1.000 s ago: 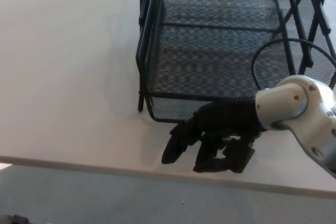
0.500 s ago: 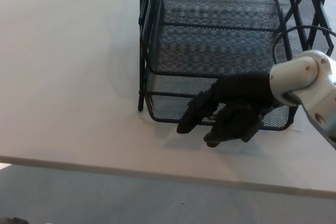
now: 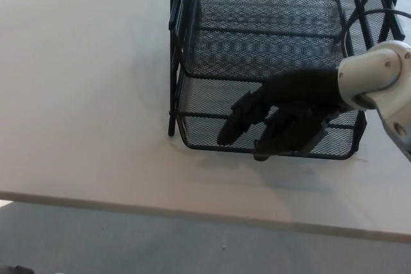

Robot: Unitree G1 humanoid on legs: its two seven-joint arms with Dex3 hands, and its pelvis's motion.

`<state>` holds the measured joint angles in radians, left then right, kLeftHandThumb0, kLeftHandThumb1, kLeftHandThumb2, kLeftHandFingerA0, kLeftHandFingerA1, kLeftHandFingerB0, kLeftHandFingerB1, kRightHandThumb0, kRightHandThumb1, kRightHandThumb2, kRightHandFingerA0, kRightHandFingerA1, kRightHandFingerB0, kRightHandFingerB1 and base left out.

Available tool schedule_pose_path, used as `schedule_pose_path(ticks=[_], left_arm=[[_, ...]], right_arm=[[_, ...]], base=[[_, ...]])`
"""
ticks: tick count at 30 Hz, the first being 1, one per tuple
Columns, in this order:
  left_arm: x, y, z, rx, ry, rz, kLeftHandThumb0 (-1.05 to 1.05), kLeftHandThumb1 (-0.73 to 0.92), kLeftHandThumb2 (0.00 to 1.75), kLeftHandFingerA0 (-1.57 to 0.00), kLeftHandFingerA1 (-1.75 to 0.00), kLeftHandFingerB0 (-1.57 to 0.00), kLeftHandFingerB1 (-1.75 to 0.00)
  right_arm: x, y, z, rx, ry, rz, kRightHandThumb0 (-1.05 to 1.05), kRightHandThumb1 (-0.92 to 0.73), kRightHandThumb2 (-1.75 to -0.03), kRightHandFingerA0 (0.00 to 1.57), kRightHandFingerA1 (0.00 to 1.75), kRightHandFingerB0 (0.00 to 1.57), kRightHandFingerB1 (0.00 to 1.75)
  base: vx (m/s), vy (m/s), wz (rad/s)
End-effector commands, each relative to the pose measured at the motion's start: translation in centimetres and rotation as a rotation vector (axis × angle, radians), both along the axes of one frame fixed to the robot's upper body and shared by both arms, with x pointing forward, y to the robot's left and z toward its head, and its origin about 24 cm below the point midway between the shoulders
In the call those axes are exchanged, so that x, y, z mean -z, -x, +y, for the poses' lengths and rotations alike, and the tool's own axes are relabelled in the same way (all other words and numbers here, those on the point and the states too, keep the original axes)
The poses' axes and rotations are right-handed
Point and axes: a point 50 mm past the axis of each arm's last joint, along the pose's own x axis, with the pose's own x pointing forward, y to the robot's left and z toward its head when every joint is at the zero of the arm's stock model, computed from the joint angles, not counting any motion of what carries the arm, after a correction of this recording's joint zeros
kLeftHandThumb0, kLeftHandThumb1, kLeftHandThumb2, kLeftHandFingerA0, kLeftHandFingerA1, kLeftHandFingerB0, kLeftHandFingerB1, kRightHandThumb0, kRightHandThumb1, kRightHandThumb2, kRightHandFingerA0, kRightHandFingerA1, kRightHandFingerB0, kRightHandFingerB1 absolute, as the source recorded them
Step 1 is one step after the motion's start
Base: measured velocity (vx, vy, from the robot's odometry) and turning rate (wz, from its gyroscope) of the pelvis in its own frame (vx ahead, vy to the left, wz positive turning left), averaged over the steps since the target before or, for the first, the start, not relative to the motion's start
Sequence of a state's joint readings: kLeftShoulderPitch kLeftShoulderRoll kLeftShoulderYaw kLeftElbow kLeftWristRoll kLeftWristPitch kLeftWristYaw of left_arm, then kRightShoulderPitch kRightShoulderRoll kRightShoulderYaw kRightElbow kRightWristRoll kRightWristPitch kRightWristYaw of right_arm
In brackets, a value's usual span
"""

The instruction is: A balck drawer is kept on the middle of the table and the robot uses its right hand to push it back away from the robot

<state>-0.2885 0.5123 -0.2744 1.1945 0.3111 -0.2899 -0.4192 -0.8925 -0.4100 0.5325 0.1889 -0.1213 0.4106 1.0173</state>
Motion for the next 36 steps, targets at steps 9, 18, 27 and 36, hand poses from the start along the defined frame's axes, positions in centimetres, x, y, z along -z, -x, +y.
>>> schedule_pose_path(ticks=[9,18,27,36], left_arm=[[-0.1,0.4,0.5,0.008,-0.007,0.005,-0.56,0.71,0.62,-0.48,-0.39,-0.34,-0.33],[-0.1,0.3,0.5,0.010,-0.013,0.011,-0.56,0.71,0.62,-0.47,-0.38,-0.32,-0.32],[-0.1,0.4,0.5,0.013,-0.014,0.012,-0.56,0.72,0.63,-0.47,-0.38,-0.34,-0.33],[-0.2,0.4,0.7,0.008,-0.012,0.005,-0.56,0.71,0.62,-0.47,-0.38,-0.34,-0.33]], right_arm=[[2.0,3.9,0.0,-0.108,0.004,0.067,-0.53,-0.62,-0.96,0.38,0.55,0.25,0.47],[2.2,7.6,0.2,-0.225,0.008,0.050,-0.48,-0.62,-0.99,0.39,0.56,0.23,0.47],[0.1,14.3,0.3,-0.419,-0.148,0.012,-0.50,-0.78,-0.64,0.48,0.41,0.33,0.34],[0.0,17.3,-2.2,-0.407,-0.159,-0.007,-0.51,-0.79,-0.64,0.46,0.41,0.32,0.34]], base=[[0.00,0.000,0.00],[0.00,0.000,0.00],[0.00,0.000,0.00],[0.00,0.000,0.00]])
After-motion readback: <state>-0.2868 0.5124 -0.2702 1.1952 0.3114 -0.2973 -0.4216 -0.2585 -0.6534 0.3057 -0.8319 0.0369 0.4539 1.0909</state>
